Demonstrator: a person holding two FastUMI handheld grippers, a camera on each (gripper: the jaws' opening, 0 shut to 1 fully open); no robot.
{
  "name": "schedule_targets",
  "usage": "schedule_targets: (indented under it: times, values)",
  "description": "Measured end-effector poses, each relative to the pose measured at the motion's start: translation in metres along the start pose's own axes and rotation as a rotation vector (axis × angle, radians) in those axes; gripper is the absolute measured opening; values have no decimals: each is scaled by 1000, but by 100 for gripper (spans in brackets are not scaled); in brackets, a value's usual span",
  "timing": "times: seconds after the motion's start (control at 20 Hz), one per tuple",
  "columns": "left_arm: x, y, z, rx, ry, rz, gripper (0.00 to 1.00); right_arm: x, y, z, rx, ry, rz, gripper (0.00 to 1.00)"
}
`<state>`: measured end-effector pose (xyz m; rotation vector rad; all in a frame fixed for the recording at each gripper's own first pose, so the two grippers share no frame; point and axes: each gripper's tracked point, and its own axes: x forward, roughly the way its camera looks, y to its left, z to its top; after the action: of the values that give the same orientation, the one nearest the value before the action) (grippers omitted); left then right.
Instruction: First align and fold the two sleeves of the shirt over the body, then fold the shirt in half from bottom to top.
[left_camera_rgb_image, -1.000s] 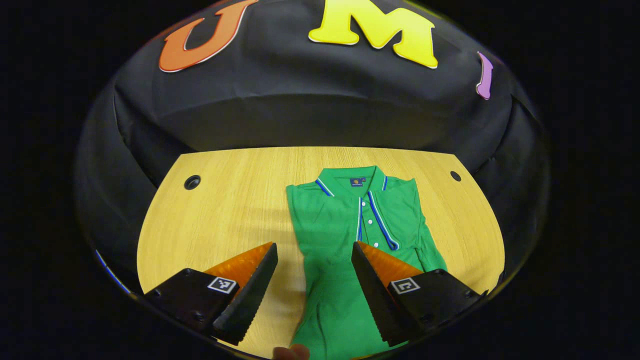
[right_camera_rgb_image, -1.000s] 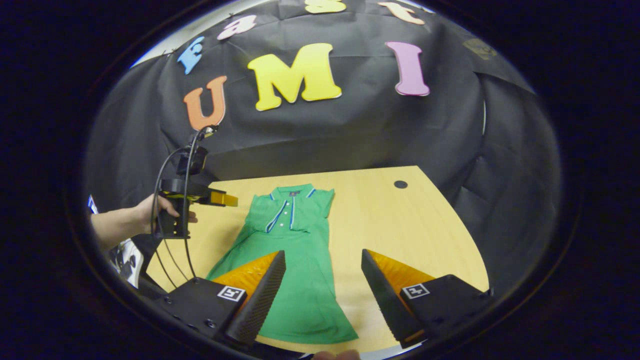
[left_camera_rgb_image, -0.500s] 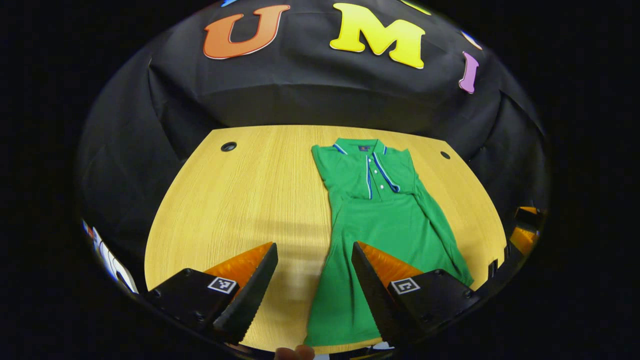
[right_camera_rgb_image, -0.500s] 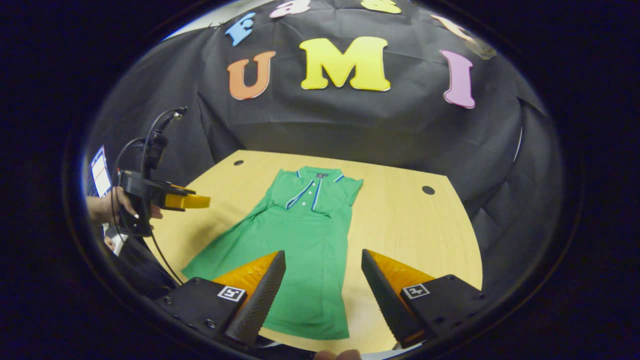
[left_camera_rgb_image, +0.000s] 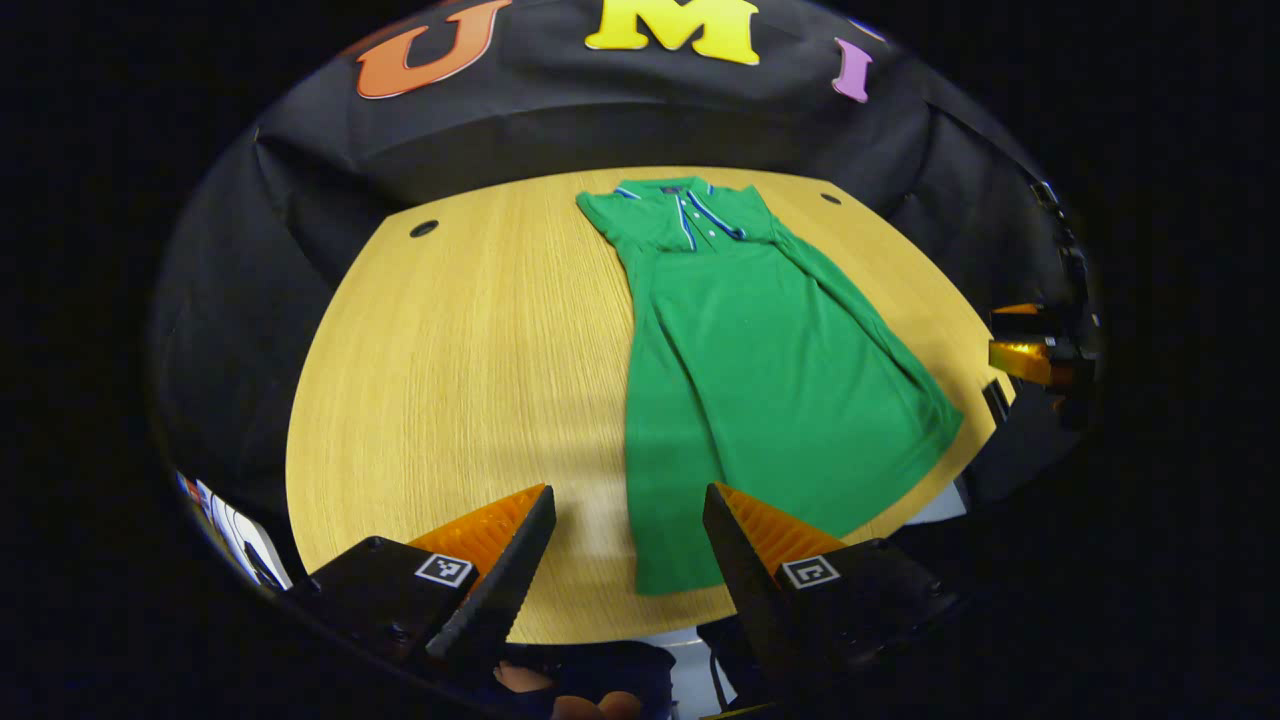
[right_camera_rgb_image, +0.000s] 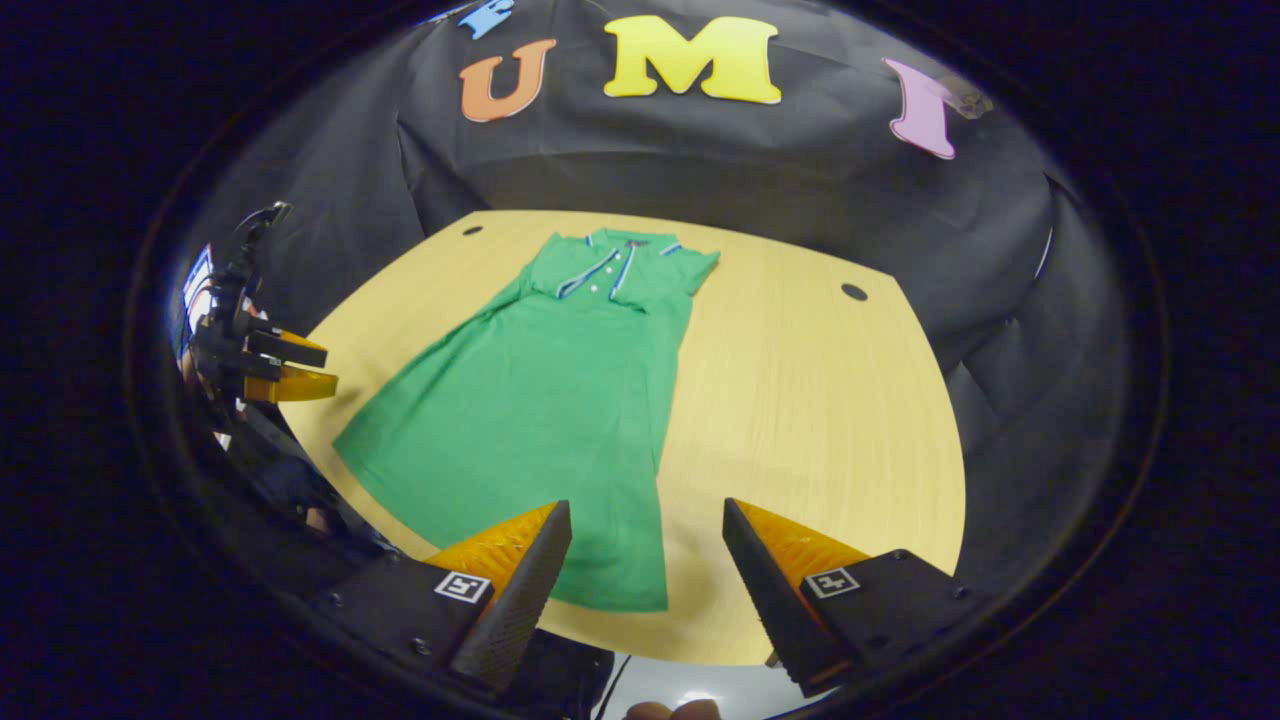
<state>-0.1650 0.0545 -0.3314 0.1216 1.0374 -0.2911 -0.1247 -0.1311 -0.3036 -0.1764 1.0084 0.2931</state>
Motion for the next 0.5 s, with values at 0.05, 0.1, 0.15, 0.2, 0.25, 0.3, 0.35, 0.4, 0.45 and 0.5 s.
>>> schedule_targets:
  times: [0.05,0.1,0.15,0.2,0.25,0.3,0.35,0.4,0.45,0.5]
  values:
    - [1,-6,-13,6,22,-19,96,3,1,-12,-4,29,6,93]
    - [4,-10,-23,8,36,-31,96,6,4,-22,-16,51,11,93]
    - [6,-15,-30,8,48,-42,96,10,7,-33,-33,72,17,93]
    - [7,-18,-34,13,54,-53,96,12,10,-40,-46,90,24,98]
    - [9,-21,-38,30,61,-58,96,15,16,-48,-59,103,35,98]
    - [13,-22,-44,53,70,-60,96,18,19,-54,-74,117,43,98]
    - [16,-24,-47,69,74,-64,96,23,22,-60,-92,131,49,98]
    - [19,-27,-51,74,81,-76,96,27,23,-66,-111,146,52,98]
    - [22,-29,-54,76,90,-83,96,30,23,-72,-122,161,53,98]
    - [26,-31,-55,79,96,-89,96,32,24,-73,-123,170,52,98]
